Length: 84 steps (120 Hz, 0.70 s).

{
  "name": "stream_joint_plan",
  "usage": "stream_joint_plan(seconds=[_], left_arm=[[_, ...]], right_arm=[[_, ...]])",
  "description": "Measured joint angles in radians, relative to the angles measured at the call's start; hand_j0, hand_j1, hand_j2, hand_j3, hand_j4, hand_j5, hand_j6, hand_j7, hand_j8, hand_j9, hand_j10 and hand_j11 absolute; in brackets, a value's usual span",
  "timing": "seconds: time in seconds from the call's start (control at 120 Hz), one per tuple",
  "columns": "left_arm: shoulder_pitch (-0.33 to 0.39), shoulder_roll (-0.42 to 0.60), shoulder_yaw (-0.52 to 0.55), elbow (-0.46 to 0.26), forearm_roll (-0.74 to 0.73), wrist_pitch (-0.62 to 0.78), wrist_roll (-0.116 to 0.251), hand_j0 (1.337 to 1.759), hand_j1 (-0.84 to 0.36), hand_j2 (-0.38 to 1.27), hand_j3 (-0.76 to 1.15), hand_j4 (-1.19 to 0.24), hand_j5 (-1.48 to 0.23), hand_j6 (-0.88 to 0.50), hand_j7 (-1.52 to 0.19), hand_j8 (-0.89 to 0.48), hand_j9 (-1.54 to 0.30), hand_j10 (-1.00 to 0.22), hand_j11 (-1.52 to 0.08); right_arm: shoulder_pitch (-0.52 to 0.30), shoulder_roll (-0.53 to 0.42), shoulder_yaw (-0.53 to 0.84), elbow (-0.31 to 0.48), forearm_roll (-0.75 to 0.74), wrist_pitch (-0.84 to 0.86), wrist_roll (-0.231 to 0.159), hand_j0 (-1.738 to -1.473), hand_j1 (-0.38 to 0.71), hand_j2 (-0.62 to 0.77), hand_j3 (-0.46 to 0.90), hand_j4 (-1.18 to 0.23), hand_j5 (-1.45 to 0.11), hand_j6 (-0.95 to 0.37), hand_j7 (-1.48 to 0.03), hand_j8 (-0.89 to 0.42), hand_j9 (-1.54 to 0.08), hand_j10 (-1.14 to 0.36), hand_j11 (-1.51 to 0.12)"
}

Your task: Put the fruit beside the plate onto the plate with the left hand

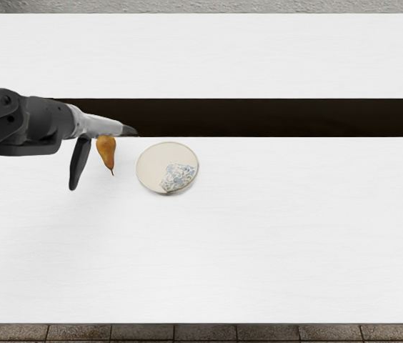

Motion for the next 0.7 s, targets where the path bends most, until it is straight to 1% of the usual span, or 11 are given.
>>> stream_joint_plan(seconds=[0.058, 0.133, 0.175, 0.292, 0.383, 0.442, 0.575, 0.642, 0.7], left_arm=[[0.003, 0.001, 0.001, 0.0, 0.008, 0.029, -0.001, 1.658, 0.35, 0.0, 0.0, 0.0, 0.0, 0.0, 0.0, 0.0, 0.0, 0.0, 0.0], [0.047, -0.008, 0.001, 0.002, 0.054, 0.093, -0.006, 1.658, 0.35, 0.0, 0.0, 0.0, 0.0, 0.0, 0.0, 0.0, 0.0, 0.0, 0.0], [0.072, -0.009, 0.003, 0.003, 0.087, 0.136, -0.017, 1.658, 0.35, 0.0, 0.0, 0.0, 0.0, 0.0, 0.0, 0.0, 0.0, 0.0, 0.0], [0.088, -0.009, 0.009, 0.01, 0.136, 0.242, -0.041, 1.658, 0.35, 0.0, 0.0, 0.0, 0.0, 0.0, 0.0, 0.0, 0.0, 0.0, 0.0], [0.089, -0.02, 0.026, 0.021, 0.156, 0.31, -0.05, 1.658, 0.35, 0.0, 0.0, 0.0, 0.0, 0.0, 0.0, 0.0, 0.0, 0.0, 0.0], [0.086, -0.033, 0.038, 0.042, 0.163, 0.334, -0.052, 1.658, 0.35, 0.0, 0.0, 0.0, 0.0, 0.0, 0.0, 0.0, 0.0, 0.0, 0.0], [0.07, -0.055, 0.083, 0.097, 0.184, 0.356, -0.056, 1.658, 0.34, 0.0, 0.0, -0.01, -0.01, -0.01, -0.01, -0.01, -0.01, -0.01, -0.01], [0.038, -0.06, 0.123, 0.111, 0.189, 0.359, -0.059, 1.658, 0.31, 0.01, 0.0, -0.03, -0.04, -0.04, -0.04, -0.04, -0.04, -0.03, -0.04], [0.036, -0.065, 0.152, 0.12, 0.191, 0.361, -0.065, 1.658, 0.28, 0.01, 0.0, -0.06, -0.07, -0.06, -0.07, -0.06, -0.07, -0.06, -0.07]], right_arm=[[0.0, 0.0, 0.0, 0.0, 0.0, 0.0, 0.0, -1.658, -0.31, -0.01, 0.0, -0.03, -0.04, -0.03, -0.04, -0.03, -0.04, -0.03, -0.04], [0.0, 0.0, -0.001, 0.0, 0.0, 0.0, 0.0, -1.658, -0.31, -0.01, 0.0, -0.03, -0.04, -0.03, -0.04, -0.03, -0.04, -0.03, -0.04], [0.0, 0.0, 0.0, 0.0, 0.0, 0.0, 0.0, -1.658, -0.31, -0.01, 0.0, -0.03, -0.04, -0.03, -0.04, -0.03, -0.04, -0.03, -0.04], [0.0, 0.0, -0.001, 0.0, 0.0, 0.0, 0.0, -1.658, -0.31, -0.01, 0.0, -0.03, -0.04, -0.03, -0.04, -0.03, -0.04, -0.03, -0.04], [0.0, 0.0, -0.001, 0.0, 0.0, 0.0, 0.0, -1.658, -0.31, -0.01, 0.0, -0.03, -0.04, -0.03, -0.04, -0.03, -0.04, -0.03, -0.04], [0.0, 0.0, -0.002, 0.0, 0.0, 0.0, 0.0, -1.658, -0.31, -0.01, 0.0, -0.03, -0.04, -0.03, -0.04, -0.03, -0.04, -0.03, -0.04], [0.0, 0.0, -0.001, 0.0, 0.0, 0.0, 0.0, -1.658, -0.31, -0.01, 0.0, -0.03, -0.04, -0.03, -0.04, -0.03, -0.04, -0.03, -0.04], [0.0, 0.0, -0.001, 0.0, 0.0, 0.0, 0.0, -1.658, -0.31, -0.01, 0.0, -0.03, -0.04, -0.03, -0.04, -0.03, -0.04, -0.03, -0.04], [0.0, 0.0, -0.001, 0.0, 0.0, 0.0, 0.0, -1.658, -0.31, -0.01, 0.0, -0.03, -0.04, -0.03, -0.04, -0.03, -0.04, -0.03, -0.04]])
